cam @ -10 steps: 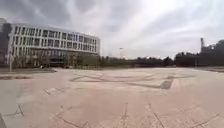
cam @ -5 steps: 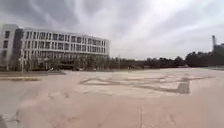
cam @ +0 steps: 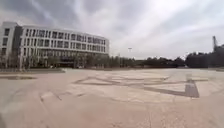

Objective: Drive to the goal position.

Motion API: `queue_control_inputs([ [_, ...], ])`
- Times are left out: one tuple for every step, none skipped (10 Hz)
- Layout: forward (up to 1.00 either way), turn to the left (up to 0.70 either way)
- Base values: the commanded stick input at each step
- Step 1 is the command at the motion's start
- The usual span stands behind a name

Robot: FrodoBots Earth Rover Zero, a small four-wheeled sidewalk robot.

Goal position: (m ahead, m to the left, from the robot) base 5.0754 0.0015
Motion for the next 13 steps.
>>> queue_control_inputs([
  [0.7, 0.0],
  [0.7, 0.0],
  [0.7, 0.0],
  [0.7, 0.0],
  [0.7, 0.0],
  [0.7, 0.0],
  [0.7, 0.0],
  [0.7, 0.0],
  [0.7, 0.0],
  [0.7, 0.0],
  [0.7, 0.0],
  [0.7, 0.0],
  [0.7, 0.0],
])
